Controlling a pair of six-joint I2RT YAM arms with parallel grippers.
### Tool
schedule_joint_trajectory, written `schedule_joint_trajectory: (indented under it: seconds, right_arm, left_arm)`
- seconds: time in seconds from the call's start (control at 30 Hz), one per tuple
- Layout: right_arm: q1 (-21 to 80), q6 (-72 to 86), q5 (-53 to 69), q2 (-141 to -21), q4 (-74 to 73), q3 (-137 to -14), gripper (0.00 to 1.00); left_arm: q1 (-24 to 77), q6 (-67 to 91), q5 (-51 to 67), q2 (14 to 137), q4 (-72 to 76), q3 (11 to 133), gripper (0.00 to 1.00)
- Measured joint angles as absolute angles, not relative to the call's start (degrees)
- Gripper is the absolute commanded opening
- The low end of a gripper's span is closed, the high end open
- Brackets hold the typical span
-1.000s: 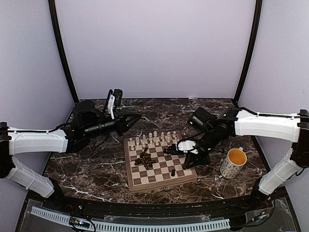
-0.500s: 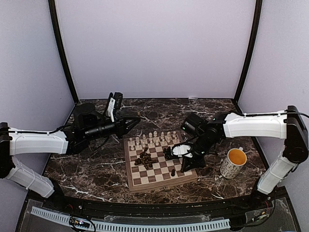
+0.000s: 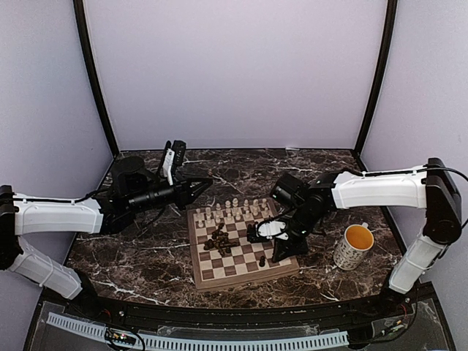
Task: Set up the chess pieces on the board
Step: Place the knight at b8.
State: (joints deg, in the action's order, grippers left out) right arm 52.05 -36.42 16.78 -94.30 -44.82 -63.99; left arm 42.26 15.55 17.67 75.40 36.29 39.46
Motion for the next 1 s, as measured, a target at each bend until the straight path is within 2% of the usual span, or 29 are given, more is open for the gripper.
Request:
schedule_joint_trajectory:
  seconds: [0.5,0.8,1.0]
  right_arm:
    - [52.14,-36.6,17.21,-95.61,-44.8,-64.07,0.18]
    - [52.51,-36.6,17.37,-96.03,-44.82,-64.34,0.35]
    - [52.49,-37.19,16.95,-94.94,-46.46,-66.26,0.38]
  left_arm:
    - [42.26,15.38,17.58,75.42,36.29,39.31,0.08]
    - [42.26,15.35,17.74,75.77,36.27,39.31,0.08]
    - [42.26,15.31,18.2,75.88,35.51,39.33,0.08]
